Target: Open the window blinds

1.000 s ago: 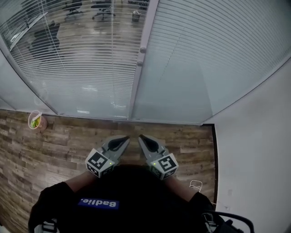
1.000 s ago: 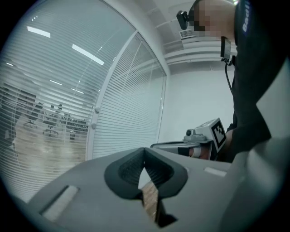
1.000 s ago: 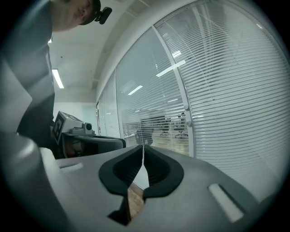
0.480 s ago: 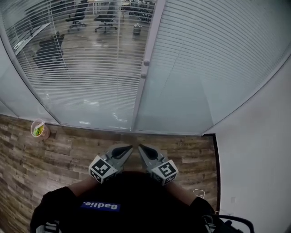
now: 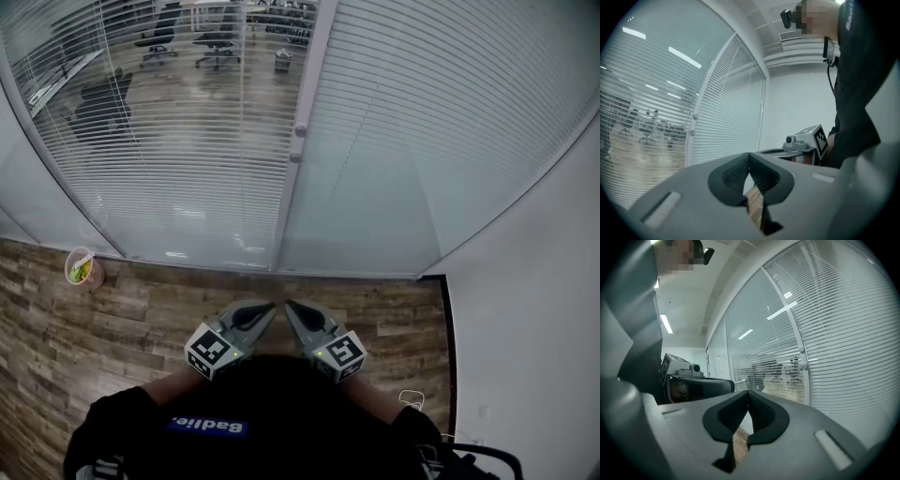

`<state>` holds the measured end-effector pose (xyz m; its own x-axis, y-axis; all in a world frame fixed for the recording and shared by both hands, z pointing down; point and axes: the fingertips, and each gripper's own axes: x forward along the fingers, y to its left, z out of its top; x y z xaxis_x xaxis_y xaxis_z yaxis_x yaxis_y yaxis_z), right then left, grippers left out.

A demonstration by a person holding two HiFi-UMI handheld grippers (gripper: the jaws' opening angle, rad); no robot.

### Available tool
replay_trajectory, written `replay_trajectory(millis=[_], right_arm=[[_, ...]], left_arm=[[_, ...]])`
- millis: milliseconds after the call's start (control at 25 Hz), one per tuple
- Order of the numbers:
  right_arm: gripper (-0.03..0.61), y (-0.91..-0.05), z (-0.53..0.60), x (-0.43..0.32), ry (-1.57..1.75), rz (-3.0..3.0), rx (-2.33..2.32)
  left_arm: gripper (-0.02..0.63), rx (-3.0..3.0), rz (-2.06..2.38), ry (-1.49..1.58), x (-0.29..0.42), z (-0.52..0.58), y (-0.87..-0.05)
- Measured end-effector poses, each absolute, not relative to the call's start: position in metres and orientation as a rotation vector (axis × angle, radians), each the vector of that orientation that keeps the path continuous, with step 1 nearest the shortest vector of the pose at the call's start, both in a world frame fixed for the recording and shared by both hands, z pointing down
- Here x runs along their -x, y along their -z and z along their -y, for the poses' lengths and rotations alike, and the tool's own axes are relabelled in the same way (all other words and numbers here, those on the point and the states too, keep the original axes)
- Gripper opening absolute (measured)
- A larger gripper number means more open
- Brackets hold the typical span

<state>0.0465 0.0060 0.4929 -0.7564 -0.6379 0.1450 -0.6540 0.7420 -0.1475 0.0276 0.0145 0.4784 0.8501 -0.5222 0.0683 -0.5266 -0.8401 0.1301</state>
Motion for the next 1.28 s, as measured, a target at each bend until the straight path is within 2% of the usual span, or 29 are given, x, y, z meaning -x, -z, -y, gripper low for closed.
replay_trajectory(millis=[1280], right_arm=[[0.002,-0.504,-0.009,-0.057,-0.318,2.829,-1.059]], left_arm=[[0.0,-2.885,0.816,-0.081,-0.039,-0.017,-0.482]])
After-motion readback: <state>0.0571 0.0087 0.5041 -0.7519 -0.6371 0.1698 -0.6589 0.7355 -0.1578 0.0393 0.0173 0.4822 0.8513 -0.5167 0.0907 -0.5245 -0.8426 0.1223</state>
